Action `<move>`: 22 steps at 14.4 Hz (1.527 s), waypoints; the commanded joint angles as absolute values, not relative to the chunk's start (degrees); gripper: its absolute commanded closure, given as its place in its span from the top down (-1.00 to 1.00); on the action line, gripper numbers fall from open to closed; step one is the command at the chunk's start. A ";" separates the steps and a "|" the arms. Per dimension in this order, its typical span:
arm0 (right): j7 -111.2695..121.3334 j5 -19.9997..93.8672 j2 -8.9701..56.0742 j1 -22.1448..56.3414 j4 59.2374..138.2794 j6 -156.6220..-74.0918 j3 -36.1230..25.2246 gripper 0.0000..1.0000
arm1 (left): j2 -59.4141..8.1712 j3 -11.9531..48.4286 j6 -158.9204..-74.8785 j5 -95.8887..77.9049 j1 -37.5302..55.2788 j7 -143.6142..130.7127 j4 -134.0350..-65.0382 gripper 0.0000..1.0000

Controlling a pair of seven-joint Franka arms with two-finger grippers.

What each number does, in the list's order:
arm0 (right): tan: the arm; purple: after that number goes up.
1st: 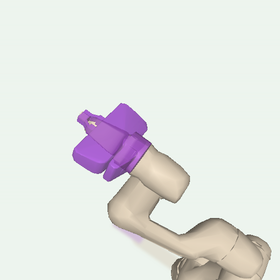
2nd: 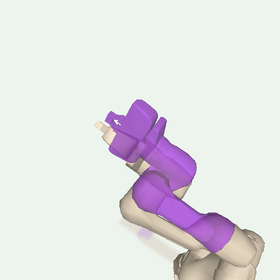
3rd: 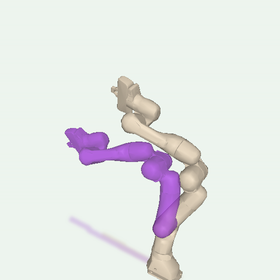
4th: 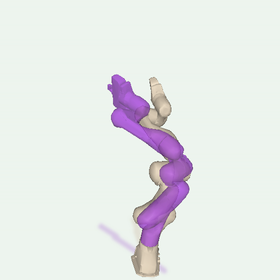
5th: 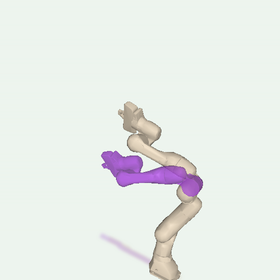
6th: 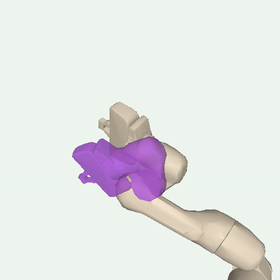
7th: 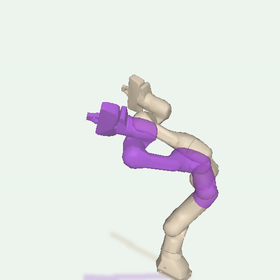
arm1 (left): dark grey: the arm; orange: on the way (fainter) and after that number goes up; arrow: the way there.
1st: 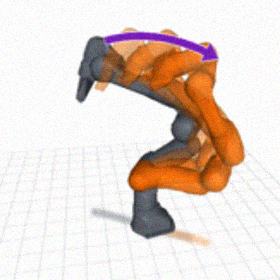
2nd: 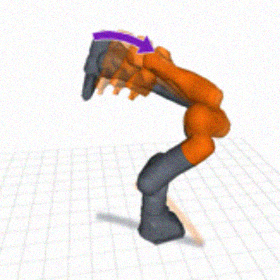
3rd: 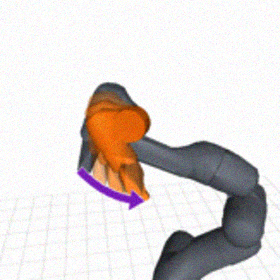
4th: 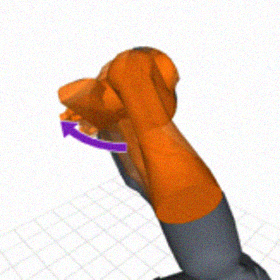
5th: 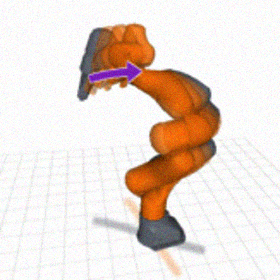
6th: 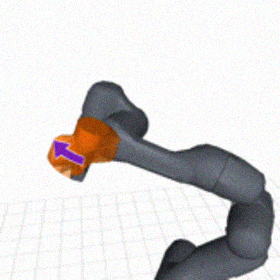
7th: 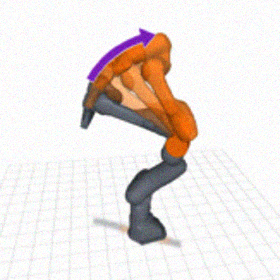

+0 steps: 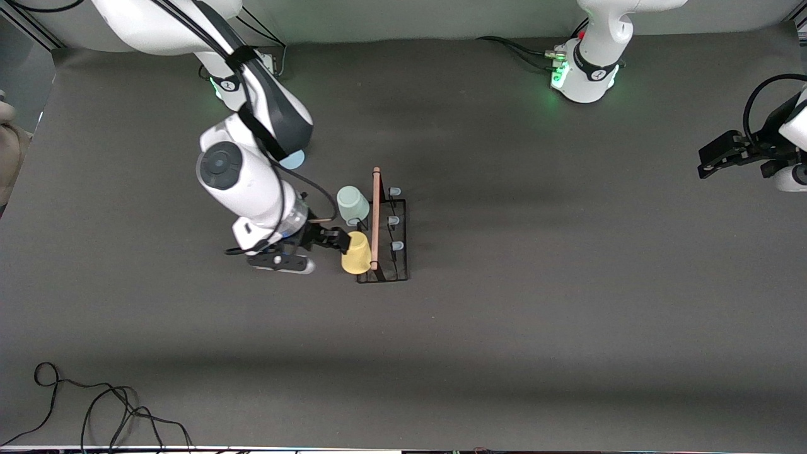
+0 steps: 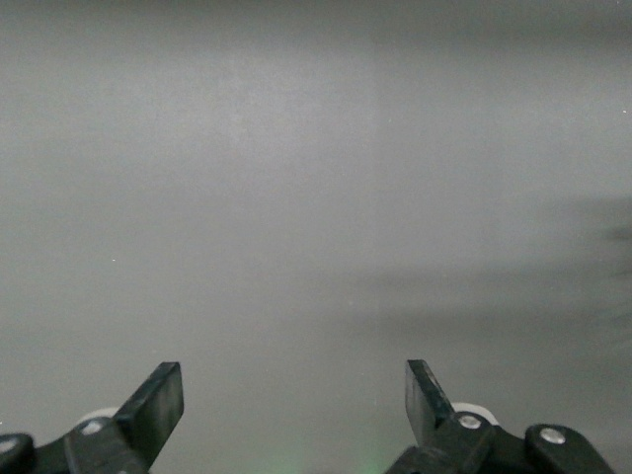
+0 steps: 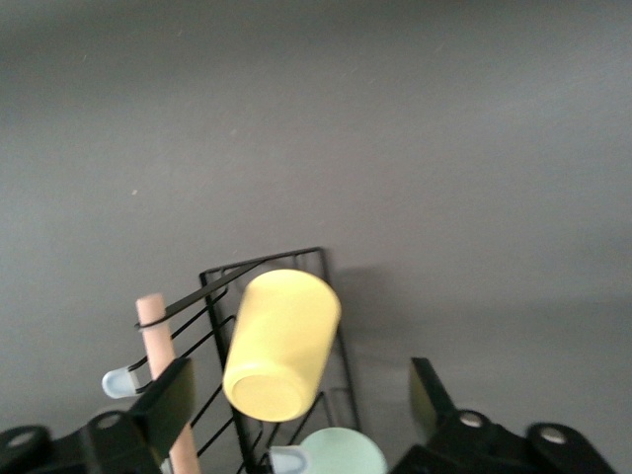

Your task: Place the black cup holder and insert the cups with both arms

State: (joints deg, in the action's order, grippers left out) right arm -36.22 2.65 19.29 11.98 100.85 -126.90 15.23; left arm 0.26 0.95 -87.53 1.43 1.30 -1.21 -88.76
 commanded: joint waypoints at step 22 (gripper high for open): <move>-8.17 1.31 1.49 1.93 83.94 -84.90 -1.32 0.99 | 0.09 0.62 -87.71 1.41 1.93 -0.70 -87.45 1.00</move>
